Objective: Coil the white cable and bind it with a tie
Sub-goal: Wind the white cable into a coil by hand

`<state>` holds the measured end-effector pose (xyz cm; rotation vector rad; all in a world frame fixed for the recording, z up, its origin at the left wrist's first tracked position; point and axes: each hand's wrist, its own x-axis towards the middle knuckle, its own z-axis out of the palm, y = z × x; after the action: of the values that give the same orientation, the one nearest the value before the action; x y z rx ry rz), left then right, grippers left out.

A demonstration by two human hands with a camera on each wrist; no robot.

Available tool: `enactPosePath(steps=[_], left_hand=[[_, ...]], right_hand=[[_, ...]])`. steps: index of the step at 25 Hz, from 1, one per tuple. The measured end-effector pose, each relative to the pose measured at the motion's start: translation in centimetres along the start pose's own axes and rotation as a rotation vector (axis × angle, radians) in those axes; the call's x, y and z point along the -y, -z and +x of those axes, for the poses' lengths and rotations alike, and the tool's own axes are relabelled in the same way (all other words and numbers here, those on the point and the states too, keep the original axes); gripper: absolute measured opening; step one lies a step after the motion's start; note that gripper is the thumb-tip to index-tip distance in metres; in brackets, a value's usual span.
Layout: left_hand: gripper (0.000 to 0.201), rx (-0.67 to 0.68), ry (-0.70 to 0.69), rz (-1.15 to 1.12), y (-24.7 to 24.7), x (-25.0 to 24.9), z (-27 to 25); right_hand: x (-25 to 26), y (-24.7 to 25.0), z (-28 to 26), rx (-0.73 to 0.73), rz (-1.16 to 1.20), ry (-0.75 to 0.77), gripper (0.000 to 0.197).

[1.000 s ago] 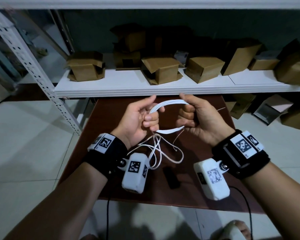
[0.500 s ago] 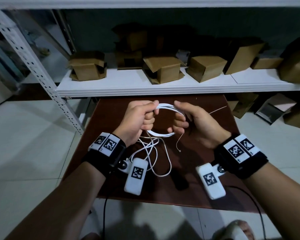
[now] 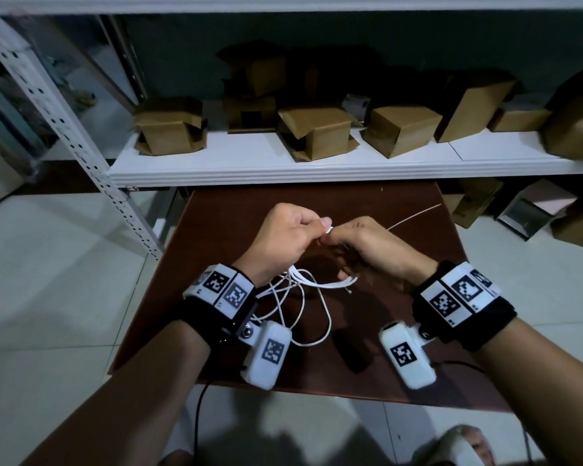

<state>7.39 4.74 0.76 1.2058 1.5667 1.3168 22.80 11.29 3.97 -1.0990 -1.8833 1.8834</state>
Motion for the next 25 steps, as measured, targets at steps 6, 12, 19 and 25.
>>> enactPosePath(steps=[6,12,19,25], left_hand=[[0.041,0.009,0.050,-0.328,-0.8,-0.8,-0.1],[0.035,0.146,0.099,-0.752,-0.8,-0.3,-0.5],[0.044,0.063,0.132,-0.732,-0.5,-0.9,-0.3],[0.046,0.054,0.077,-0.394,-0.1,-1.1,-0.4]], right_hand=[[0.5,-0.7,0.2,-0.146,0.328,0.081,0.013],[0.4,0.1,0.5,-0.189,0.632,0.104,0.034],[0.1,-0.3,0.2,-0.083,0.689,0.063,0.039],[0.2,0.1,-0.1,-0.061,0.256,0.088,0.041]])
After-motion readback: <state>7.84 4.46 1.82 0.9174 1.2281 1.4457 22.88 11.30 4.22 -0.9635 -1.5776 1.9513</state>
